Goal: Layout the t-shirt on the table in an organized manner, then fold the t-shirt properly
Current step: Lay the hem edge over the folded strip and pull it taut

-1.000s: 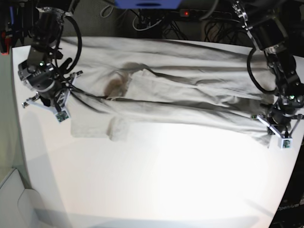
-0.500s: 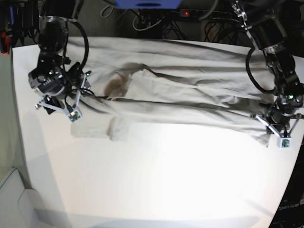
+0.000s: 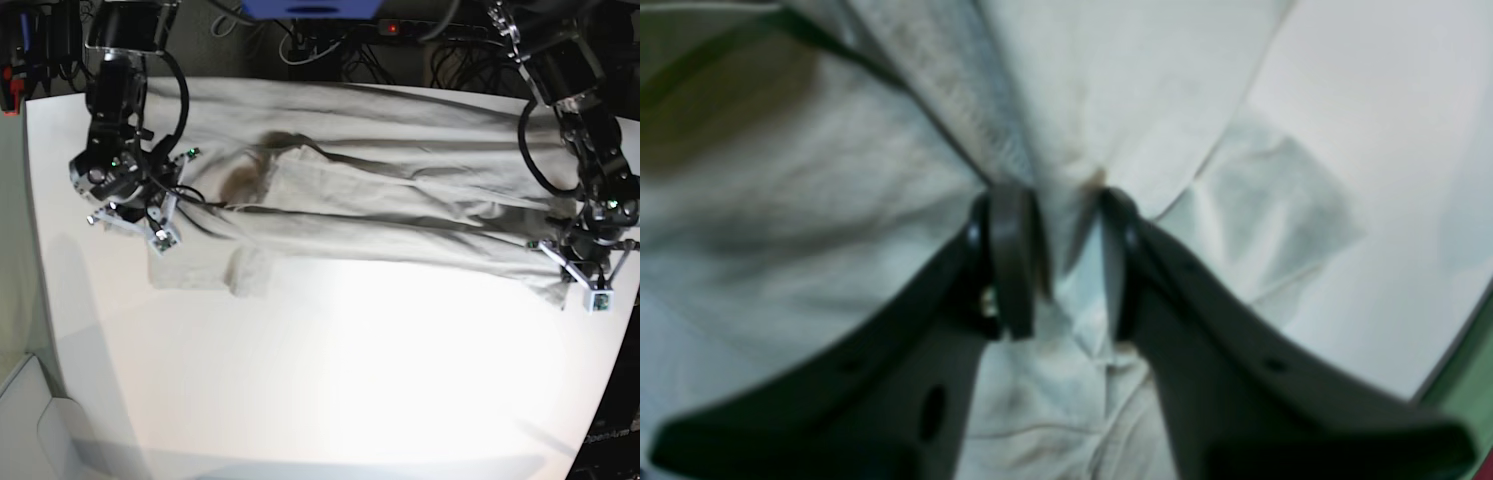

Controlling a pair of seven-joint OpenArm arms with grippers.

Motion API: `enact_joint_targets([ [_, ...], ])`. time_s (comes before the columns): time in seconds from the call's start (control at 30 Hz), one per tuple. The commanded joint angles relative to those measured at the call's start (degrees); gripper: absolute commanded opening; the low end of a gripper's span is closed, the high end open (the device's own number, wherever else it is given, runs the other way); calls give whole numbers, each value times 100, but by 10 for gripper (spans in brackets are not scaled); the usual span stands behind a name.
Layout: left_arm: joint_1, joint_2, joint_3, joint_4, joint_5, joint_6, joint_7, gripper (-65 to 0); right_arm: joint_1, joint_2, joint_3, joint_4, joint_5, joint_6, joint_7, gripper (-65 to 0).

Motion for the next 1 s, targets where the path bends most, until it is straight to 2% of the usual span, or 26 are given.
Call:
enact_joint_targets([
  [0.0,-120,-78,-22,93,-43,22,-101,-649,109,111,16,62,16,-66,88,-538],
  [0.13,-120,-78,-22,93,-52,22,-92,-649,117,128,16,238,16,-66,88,-644],
  [0.17,-120,-78,-30,102,-52,22,-92,-649,117,137,16,343,16,-66,79,-650],
  [0.53,-76,-96,-65,198,-96,22,-92,-649,-138,207,130,1539,25,-66,-246,-650],
  [0.67,-5,-34,-443,541,-131,22,-92,-649,-401,172,148,1926,25,-66,-264,-650],
  [0.97,408,-52,-496,743,-817,22,-92,-649,-1105,-83,157,2110,33,-66,-229,-650],
])
